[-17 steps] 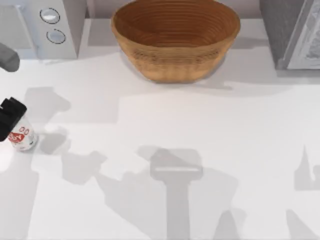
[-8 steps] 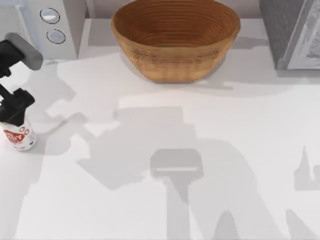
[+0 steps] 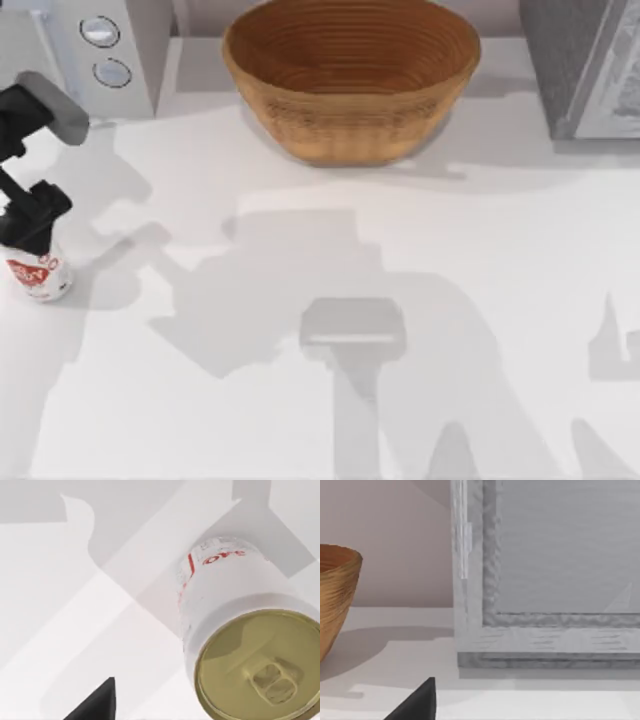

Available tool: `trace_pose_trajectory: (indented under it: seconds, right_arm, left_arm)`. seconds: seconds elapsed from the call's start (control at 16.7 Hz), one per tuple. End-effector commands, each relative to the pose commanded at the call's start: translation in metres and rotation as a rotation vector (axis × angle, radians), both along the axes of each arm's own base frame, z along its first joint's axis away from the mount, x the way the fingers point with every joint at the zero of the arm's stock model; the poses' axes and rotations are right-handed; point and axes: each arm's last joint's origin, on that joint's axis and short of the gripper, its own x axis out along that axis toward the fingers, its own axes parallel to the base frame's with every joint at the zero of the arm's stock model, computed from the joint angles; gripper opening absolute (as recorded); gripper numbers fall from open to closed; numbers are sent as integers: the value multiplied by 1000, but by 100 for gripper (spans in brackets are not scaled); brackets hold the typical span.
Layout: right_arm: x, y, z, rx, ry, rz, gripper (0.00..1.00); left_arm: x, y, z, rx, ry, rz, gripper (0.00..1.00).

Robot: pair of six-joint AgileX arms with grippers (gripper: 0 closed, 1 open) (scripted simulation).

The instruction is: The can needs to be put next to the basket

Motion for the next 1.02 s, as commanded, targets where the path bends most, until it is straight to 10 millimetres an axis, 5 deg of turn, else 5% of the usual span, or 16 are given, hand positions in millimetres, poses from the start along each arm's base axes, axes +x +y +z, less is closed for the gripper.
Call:
trace_pose_trajectory:
  seconds: [0.36, 0.66, 1.02]
  right_arm:
    - [0, 0, 0, 0, 0, 0, 100]
    - [0, 0, 0, 0, 0, 0, 100]
    - [0, 0, 0, 0, 0, 0, 100]
  left_arm:
    - [1, 0, -49, 0, -5, 0, 100]
    - [0, 0, -54, 0, -2, -1, 100]
    - [0, 0, -54, 0, -2, -1, 55]
